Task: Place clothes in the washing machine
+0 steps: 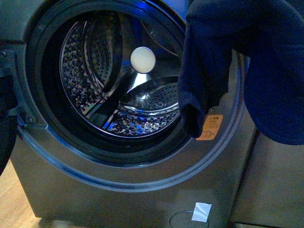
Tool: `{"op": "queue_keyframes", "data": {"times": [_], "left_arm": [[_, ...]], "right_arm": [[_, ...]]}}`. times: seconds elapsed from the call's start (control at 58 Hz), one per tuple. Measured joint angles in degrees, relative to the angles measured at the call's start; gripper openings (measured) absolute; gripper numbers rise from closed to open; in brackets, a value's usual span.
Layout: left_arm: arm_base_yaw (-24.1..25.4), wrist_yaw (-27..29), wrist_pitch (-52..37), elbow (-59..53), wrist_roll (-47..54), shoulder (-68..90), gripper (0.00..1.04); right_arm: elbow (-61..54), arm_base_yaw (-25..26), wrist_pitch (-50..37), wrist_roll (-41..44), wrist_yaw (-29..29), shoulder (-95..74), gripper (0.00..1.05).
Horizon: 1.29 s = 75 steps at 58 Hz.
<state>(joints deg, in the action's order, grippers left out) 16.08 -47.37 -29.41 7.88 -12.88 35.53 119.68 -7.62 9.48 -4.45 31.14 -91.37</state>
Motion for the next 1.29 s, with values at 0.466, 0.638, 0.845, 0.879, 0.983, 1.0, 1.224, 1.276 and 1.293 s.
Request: {"op": "queue_keyframes", "data": {"times": [0.466,0.638,0.845,0.879,0.983,1.0,1.224,1.276,1.293], "left_arm": [[-20.46,-5.18,-13.33,27.65,-4.24,29.94,0.98],[-28.76,-3.34,-10.23,33.0,-2.1,32.65,0.98],[-35.76,4.48,-7.06,38.73,2.25,38.21,0.98],[-36.48,5.62,-7.08,39.41,2.49,39.04,0.98],[-38.34,9.42,-7.08,41.53,3.69,41.46,0.98],[-38.69,10.47,-7.08,42.01,4.02,42.01,0.98],[-40.72,21.59,-9.44,44.19,4.81,46.34,0.98],[-40.98,24.5,-9.44,44.76,4.48,47.17,0.98],[-41.03,25.53,-9.4,44.94,4.24,47.32,0.98]], "right_arm": [[0.0,0.0,0.0,0.0,0.0,0.0,0.05],[0.0,0.0,0.0,0.0,0.0,0.0,0.05],[0.0,0.0,0.0,0.0,0.0,0.0,0.05],[0.0,0.0,0.0,0.0,0.0,0.0,0.05],[0.0,0.0,0.0,0.0,0.0,0.0,0.05],[0.0,0.0,0.0,0.0,0.0,0.0,0.05],[0.0,0.0,0.0,0.0,0.0,0.0,0.05],[0.0,0.0,0.0,0.02,0.0,0.0,0.05],[0.0,0.0,0.0,0.0,0.0,0.0,0.05]]}}
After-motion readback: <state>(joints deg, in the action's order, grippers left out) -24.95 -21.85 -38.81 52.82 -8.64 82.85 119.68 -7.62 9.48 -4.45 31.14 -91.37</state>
